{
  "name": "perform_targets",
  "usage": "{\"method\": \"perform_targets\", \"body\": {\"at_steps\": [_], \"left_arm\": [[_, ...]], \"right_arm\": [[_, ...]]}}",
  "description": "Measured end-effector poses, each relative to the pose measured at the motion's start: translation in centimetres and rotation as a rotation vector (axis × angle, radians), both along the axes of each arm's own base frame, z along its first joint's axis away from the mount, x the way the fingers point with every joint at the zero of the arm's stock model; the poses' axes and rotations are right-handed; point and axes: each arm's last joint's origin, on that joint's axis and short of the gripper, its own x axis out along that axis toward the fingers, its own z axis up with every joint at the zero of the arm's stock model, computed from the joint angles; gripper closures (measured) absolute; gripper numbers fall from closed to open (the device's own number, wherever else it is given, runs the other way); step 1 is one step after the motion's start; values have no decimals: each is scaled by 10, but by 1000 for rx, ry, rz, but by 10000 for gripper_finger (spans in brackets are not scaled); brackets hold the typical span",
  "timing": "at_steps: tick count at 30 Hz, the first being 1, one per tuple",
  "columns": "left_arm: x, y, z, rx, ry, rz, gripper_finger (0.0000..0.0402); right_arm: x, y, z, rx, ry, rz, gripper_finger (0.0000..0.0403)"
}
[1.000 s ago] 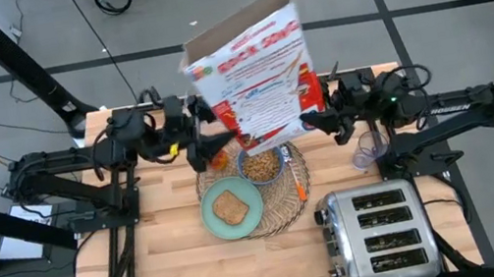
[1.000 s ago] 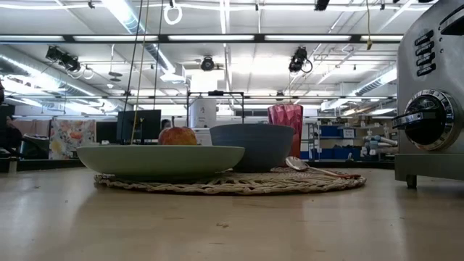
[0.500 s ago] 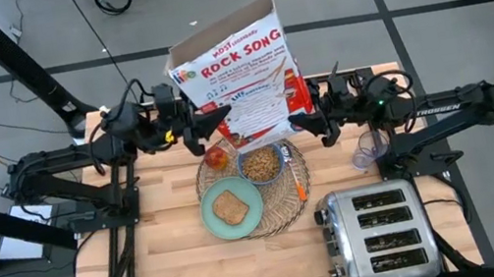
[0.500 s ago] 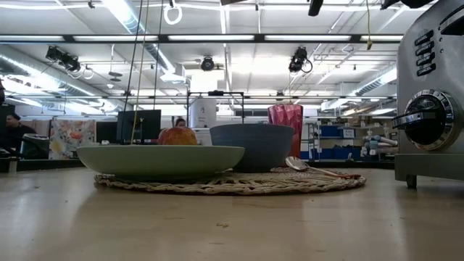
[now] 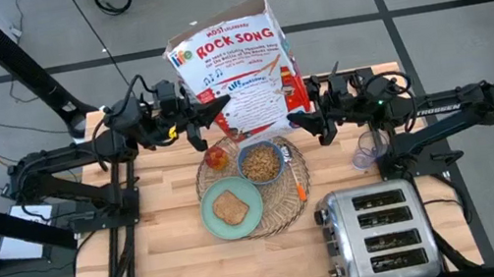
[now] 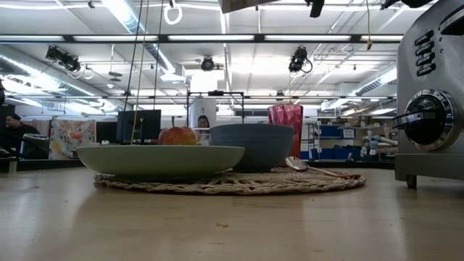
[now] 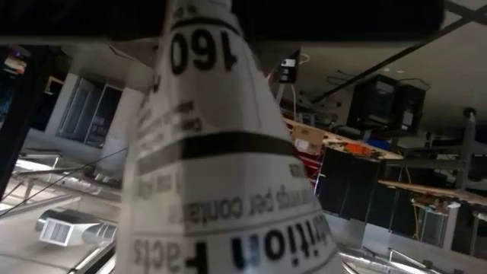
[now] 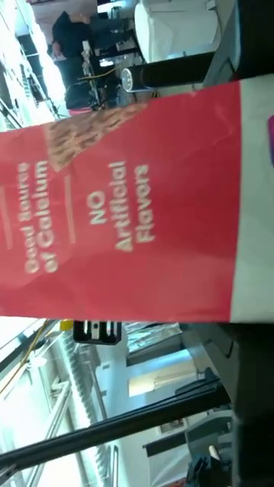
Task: Arrange a breakfast setting
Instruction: Pour the cereal into the blue bowl
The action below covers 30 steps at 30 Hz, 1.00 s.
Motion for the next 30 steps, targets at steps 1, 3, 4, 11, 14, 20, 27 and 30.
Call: {"method": "perform_targets", "body": {"at_steps": [1,3,4,11,14,20,27,30], "left_arm": [[0,1,0,0,4,4,362],[0,4,-2,0,22,8,366],[-1,5,-3,-1,35,12,367],[-14,12,2,52,59,64,368],[-28,19,3,68,131,178,369],[-65,26,-5,84,391,572,370],[-92,31,-34,-43,669,1005,370],[-95,35,-57,-109,689,1161,370]], "right_arm": [[0,0,0,1,-1,-2,112],[-2,0,2,-2,-7,-4,93],[-4,0,3,-9,-13,-8,84],[-26,2,19,-51,-93,-62,49],[-38,4,27,-52,-139,-78,49],[-55,5,34,-27,-174,-120,52],[-55,4,31,23,-148,-155,52],[-51,3,29,35,-128,-165,53]]}}
